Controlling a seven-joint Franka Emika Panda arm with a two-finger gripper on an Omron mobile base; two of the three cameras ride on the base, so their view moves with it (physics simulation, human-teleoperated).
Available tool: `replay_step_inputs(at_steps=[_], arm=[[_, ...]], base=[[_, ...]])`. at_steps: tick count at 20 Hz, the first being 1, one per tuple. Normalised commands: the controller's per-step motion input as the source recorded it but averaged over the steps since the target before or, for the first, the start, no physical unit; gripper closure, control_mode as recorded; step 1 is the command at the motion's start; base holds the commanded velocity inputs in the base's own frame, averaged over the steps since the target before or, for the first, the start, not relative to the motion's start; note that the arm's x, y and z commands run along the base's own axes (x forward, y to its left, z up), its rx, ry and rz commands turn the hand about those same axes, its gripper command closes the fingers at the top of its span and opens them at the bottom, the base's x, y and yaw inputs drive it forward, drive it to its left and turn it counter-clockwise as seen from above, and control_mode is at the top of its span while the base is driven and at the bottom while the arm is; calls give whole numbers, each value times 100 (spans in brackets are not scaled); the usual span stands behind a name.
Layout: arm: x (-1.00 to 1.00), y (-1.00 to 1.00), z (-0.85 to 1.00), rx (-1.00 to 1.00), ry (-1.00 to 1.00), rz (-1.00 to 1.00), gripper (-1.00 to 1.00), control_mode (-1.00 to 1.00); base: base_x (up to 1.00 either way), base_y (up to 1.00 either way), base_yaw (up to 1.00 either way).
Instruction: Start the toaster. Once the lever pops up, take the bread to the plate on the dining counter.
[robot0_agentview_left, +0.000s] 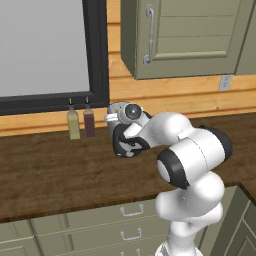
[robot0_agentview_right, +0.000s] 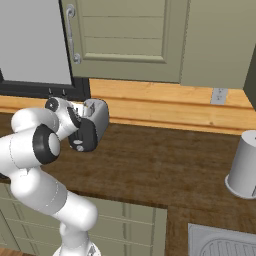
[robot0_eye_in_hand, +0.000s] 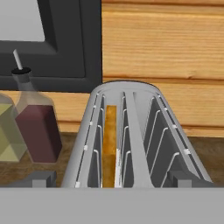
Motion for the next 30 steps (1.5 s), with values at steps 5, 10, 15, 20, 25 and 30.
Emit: replay_step_inputs(at_steps=[5,10,15,20,25,30], arm=[[0,0,0,0,0,0,-100,-100],[0,0,0,0,0,0,-100,-100],[0,0,0,0,0,0,-100,-100],[0,0,0,0,0,0,-100,-100],[0,0,0,0,0,0,-100,-100],[0,0,0,0,0,0,-100,-100]], base=[[0,0,0],[0,0,0],[0,0,0],[0,0,0],[0,0,0],[0,0,0]])
